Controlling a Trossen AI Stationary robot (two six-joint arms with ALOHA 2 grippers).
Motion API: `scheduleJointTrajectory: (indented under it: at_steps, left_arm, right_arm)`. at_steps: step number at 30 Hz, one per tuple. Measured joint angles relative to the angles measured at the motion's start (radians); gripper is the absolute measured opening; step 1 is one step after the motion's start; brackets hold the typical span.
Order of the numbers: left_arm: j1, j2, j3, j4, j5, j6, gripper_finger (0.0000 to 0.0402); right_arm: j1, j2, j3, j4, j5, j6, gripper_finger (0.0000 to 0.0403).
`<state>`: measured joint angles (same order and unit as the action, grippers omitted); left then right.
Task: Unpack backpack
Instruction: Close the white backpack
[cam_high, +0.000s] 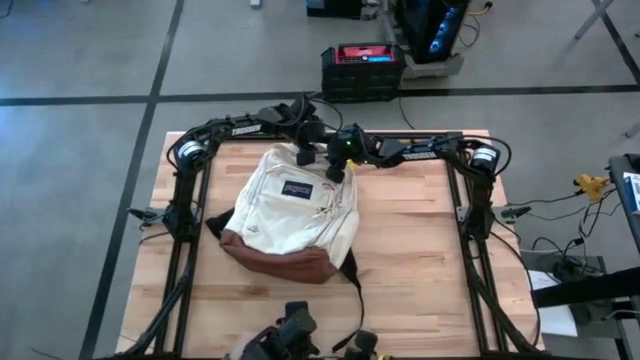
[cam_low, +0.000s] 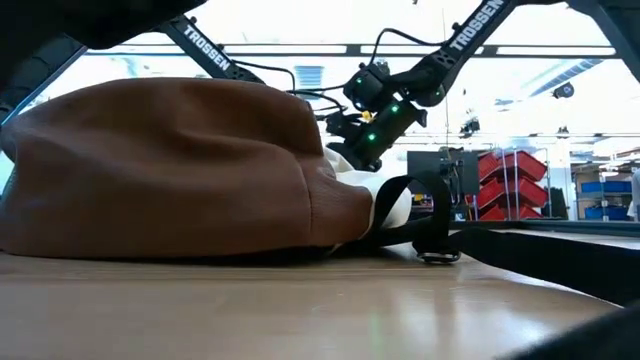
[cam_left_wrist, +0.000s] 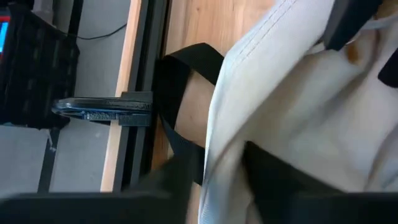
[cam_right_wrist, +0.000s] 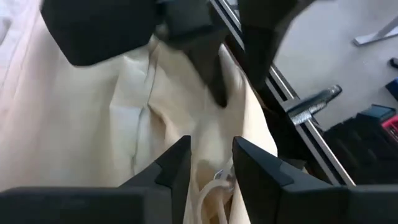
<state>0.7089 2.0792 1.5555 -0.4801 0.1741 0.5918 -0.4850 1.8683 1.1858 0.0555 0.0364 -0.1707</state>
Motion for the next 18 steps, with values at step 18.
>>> scheduleJointTrajectory:
  at_steps: [18]
  left_arm:
    - [0.003,-0.129,0.000,-0.126,-0.016,-0.007,0.0001]
  right_arm:
    - [0.034,-0.068,-0.034,0.011,-0.009,-0.137,0.0082]
